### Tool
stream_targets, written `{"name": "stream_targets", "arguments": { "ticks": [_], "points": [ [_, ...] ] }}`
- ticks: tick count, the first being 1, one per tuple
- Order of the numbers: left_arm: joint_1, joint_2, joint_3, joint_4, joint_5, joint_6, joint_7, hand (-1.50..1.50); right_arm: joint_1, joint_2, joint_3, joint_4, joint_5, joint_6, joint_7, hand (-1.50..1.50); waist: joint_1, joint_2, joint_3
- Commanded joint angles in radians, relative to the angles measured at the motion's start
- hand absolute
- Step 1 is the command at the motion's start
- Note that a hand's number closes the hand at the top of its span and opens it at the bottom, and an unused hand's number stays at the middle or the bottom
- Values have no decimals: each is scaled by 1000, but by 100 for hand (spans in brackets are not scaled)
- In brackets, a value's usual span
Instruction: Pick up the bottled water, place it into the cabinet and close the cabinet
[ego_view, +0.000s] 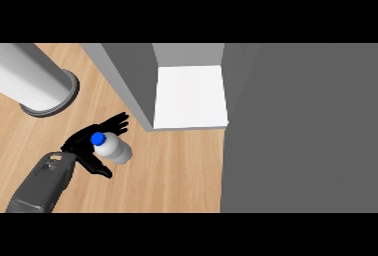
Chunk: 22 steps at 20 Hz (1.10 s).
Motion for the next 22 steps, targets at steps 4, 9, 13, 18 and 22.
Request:
{"name": "stream_targets", "arguments": {
  "ticks": [4, 9, 13, 18, 22],
  "points": [
    [34, -15, -27, 55, -28, -98, -158, -150, 12, -17, -17, 17, -28, 27, -11, -150, 1, 0, 0],
    [-53, -60, 9, 121, 13, -96, -70, -150, -25, -7, -17, 34, -23, 11, -11, -150, -5, 3, 0],
    [-6, -62, 2, 119, 21, -178, -90, -150, -28, -11, -25, -11, -54, -13, 42, -150, 0, 3, -1],
    [-32, -84, 18, 153, 38, -172, -32, -150, 21, -8, 21, 13, -6, 10, 18, -150, -10, 3, -1],
    [-14, -115, 7, 132, 41, -209, -43, -150, -12, -3, 21, 29, 4, 14, -1, -150, -4, 2, -1]
  ]
}}
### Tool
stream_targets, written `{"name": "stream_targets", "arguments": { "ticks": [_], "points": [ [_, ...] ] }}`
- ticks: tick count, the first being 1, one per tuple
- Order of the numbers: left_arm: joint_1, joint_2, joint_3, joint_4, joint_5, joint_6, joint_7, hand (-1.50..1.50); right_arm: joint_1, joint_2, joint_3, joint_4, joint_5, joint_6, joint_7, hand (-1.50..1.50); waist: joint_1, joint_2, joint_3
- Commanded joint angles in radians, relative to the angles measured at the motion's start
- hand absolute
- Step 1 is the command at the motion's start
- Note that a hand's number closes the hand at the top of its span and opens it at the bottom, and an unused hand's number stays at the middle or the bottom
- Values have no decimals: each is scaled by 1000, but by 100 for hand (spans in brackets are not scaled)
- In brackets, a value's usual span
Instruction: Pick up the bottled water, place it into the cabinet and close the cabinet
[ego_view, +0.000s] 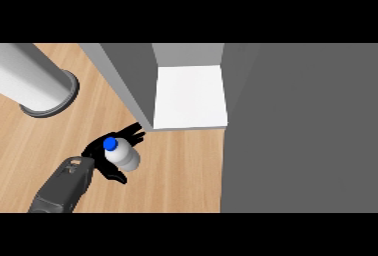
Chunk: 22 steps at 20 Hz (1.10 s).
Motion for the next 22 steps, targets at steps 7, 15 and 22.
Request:
{"name": "stream_targets", "arguments": {
  "ticks": [7, 15, 22],
  "points": [
    [-17, -39, -21, -21, 6, -185, -35, 150, -4, -14, -21, 48, -12, 16, -22, -150, -2, 1, -2],
    [66, -59, -49, -72, 0, -201, -82, 150, 13, 10, 20, 50, 40, -5, -37, -150, 11, -4, -1],
    [159, -30, 209, -128, 227, 157, -194, 150, 16, 8, -6, 35, 22, -27, -12, -150, 74, -13, -2]
  ]
}}
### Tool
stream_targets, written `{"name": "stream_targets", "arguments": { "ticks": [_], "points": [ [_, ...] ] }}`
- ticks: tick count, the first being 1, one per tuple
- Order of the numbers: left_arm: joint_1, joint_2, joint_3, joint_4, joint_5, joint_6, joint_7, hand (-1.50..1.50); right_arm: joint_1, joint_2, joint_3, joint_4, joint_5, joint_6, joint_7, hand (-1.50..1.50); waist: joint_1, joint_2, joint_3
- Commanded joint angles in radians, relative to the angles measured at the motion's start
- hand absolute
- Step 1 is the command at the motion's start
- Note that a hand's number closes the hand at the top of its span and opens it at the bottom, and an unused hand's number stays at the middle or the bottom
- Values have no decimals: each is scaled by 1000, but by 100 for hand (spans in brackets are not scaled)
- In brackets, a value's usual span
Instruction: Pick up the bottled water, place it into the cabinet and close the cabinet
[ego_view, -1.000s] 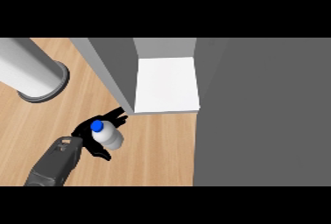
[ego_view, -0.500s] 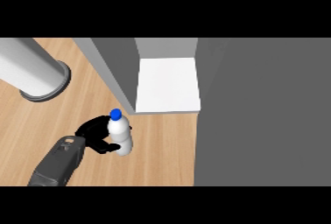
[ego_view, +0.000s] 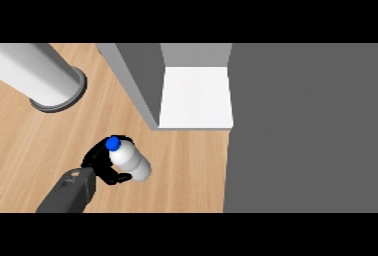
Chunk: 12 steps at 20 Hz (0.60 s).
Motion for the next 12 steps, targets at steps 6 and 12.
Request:
{"name": "stream_targets", "arguments": {
  "ticks": [6, 12],
  "points": [
    [175, 3, 212, -85, 201, 130, -260, 150, 9, -10, -19, -3, -10, 7, -7, -150, 10, -6, 3],
    [212, -85, 181, -190, 252, 135, -201, 150, 10, -8, 5, 4, 12, 10, -20, -150, -1, -7, 3]
  ]
}}
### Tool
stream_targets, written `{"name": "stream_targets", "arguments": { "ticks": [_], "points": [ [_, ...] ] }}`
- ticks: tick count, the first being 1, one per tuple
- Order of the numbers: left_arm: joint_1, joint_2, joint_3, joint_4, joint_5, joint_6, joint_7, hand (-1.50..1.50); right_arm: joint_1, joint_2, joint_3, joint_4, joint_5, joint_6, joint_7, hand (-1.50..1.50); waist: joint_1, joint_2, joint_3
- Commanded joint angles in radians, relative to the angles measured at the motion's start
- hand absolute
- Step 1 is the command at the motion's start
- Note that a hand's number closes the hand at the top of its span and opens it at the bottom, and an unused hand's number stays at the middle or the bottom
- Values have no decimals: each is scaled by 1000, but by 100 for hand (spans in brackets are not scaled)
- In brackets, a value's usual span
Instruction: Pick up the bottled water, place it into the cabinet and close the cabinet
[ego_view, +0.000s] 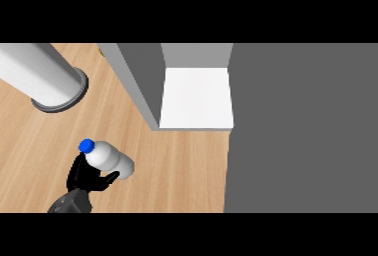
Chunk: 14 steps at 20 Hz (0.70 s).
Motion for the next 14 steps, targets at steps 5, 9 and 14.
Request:
{"name": "stream_targets", "arguments": {
  "ticks": [5, 9, 14],
  "points": [
    [119, -80, -30, -262, 114, -44, 105, 150, -54, -25, -49, 65, -44, 28, -14, -150, 6, -3, 2],
    [164, -98, -84, -460, 141, 19, 244, 150, -60, -21, -35, 58, -24, 18, -8, -150, 2, -2, 1],
    [215, -138, -260, -674, 229, 188, 345, 150, 2, 13, 72, -1, 26, -29, -1, -150, -1, -3, 1]
  ]
}}
